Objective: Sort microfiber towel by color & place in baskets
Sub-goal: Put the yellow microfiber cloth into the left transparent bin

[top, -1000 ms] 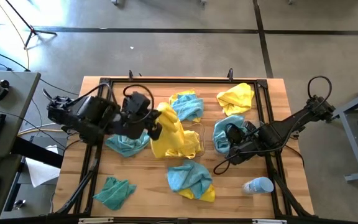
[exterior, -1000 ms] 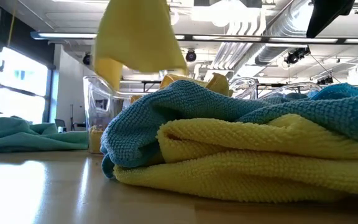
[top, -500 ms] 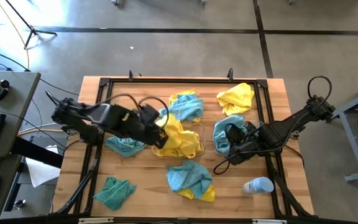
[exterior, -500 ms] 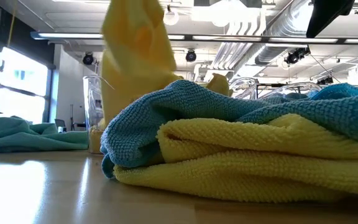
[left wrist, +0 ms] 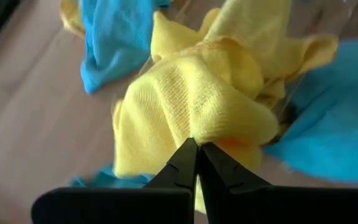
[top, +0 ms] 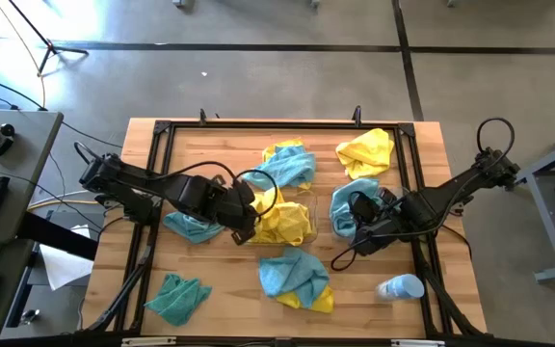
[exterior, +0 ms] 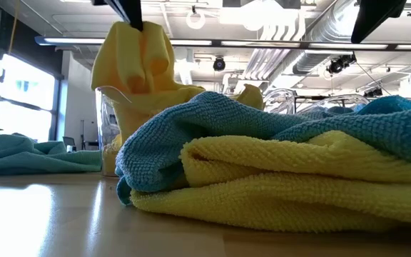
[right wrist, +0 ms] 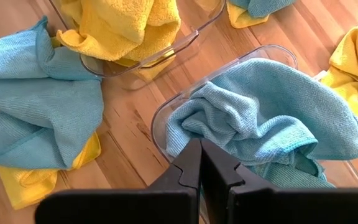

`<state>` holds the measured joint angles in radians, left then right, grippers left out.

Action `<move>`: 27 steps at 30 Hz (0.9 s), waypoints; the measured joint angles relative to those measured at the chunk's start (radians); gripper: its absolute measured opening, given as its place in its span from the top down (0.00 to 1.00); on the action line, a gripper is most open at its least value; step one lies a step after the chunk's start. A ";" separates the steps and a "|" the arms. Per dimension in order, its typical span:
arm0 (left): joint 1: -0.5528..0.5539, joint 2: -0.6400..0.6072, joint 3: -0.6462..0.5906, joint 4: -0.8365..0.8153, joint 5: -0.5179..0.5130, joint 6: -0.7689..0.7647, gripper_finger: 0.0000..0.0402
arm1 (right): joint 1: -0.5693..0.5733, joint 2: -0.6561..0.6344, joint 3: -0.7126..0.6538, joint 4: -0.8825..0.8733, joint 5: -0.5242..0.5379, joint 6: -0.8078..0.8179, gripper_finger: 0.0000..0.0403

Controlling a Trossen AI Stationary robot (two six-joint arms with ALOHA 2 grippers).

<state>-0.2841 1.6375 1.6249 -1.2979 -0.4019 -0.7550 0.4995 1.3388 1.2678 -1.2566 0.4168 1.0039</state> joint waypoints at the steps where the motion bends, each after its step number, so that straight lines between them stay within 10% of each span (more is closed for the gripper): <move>1: 0.003 0.000 -0.009 0.016 0.003 0.061 1.00 | 0.000 0.000 0.000 0.003 0.000 0.000 1.00; 27: 0.138 0.079 -0.343 0.435 0.238 0.427 1.00 | 0.000 0.000 0.000 0.108 0.029 0.229 1.00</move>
<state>-0.1462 1.7165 1.2816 -0.8633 -0.1638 -0.3279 0.4992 1.3387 1.2678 -1.1491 0.4462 1.2332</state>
